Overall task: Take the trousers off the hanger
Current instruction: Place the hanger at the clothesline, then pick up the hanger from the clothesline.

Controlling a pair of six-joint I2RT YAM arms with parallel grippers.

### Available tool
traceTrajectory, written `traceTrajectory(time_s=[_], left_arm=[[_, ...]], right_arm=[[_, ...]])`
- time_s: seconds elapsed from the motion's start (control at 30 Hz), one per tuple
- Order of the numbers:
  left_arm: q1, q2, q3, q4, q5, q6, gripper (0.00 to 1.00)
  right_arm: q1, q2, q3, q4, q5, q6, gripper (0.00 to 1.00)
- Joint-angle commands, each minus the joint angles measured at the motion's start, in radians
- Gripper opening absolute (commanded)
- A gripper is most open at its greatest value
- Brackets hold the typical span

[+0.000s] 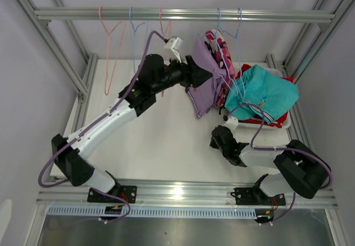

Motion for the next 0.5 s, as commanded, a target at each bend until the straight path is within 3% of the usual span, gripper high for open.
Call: traceTrajectory(time_s=[0.0,0.27,0.47], left_arm=[[-0.038,0.055,0.155,0.064,0.001,-0.048,0.67],[-0.065,0.193,0.201,0.198,-0.008,-0.093,0.69],[-0.078,0.29,0.304,0.16,-0.042,-0.075,0.69]], right_arm=[[0.008,0.021,0.014,-0.022,0.015,-0.016,0.05],[0.006,0.024,0.014,-0.027,0.011,-0.026,0.06],[-0.001,0.024,0.013,-0.022,-0.002,-0.032,0.06]])
